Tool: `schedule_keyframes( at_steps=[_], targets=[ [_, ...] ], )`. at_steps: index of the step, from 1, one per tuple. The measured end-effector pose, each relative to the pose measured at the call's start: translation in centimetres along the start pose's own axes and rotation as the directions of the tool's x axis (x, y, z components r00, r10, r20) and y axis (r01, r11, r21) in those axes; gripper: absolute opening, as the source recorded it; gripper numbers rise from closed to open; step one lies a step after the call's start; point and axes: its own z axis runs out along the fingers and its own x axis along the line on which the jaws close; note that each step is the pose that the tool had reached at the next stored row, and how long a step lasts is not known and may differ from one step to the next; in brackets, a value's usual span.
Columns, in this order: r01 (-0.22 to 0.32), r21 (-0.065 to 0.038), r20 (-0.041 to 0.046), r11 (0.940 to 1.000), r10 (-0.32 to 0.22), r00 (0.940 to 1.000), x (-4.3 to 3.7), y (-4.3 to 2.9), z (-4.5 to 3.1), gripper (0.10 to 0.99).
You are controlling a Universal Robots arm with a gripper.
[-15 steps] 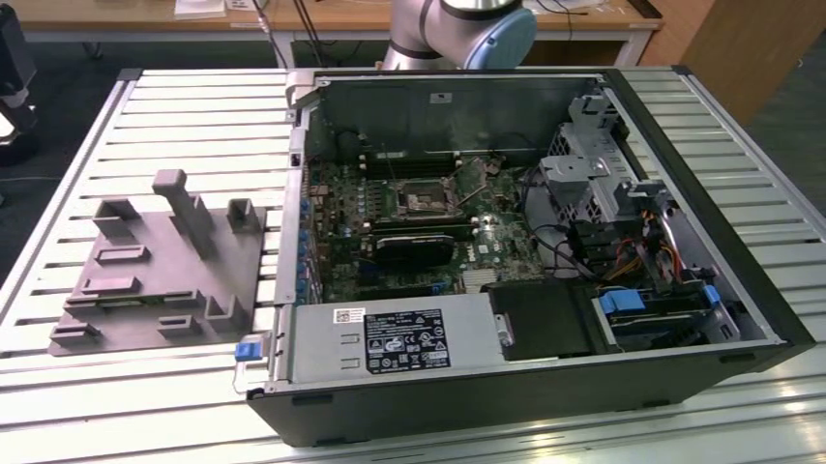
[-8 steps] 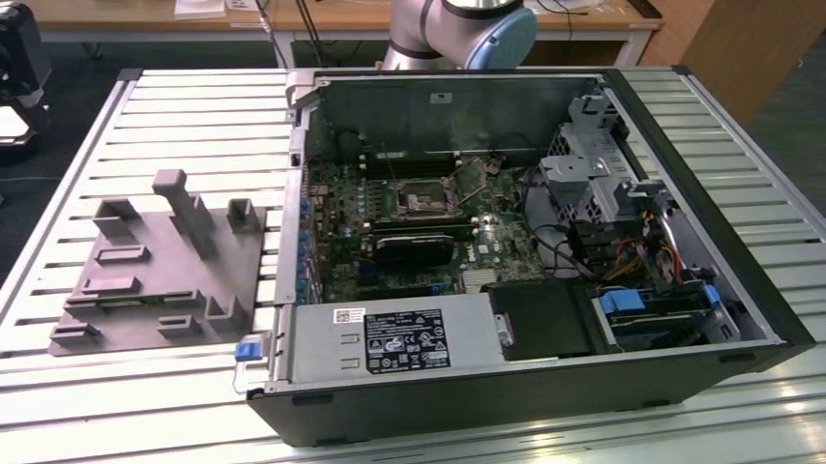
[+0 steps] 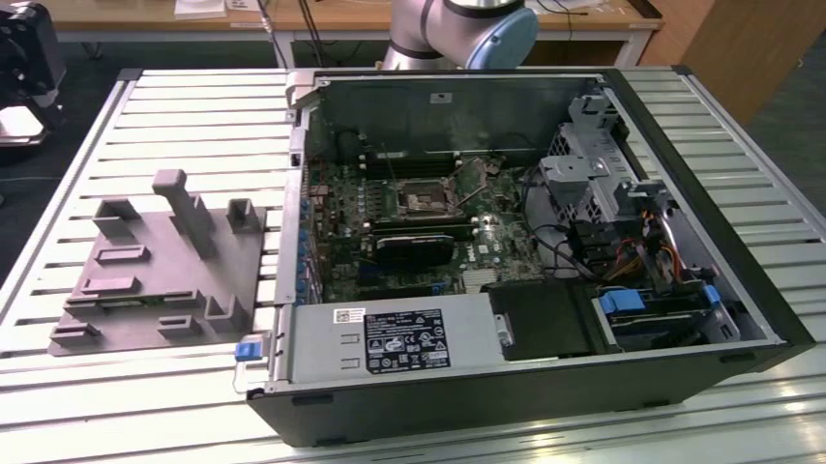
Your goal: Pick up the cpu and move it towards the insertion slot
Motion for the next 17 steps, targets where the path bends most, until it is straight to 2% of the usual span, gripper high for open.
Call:
schedule_keyframes(
  at_steps=[4,17],
  targets=[
    [0.000,0.000,-0.0001,1.0000,0.000,1.0000,-0.56,-0.01,0.00,0.545],
    [0.000,0.000,0.0000,1.0000,0.000,1.0000,-1.42,-0.02,0.00,0.545]
  ],
)
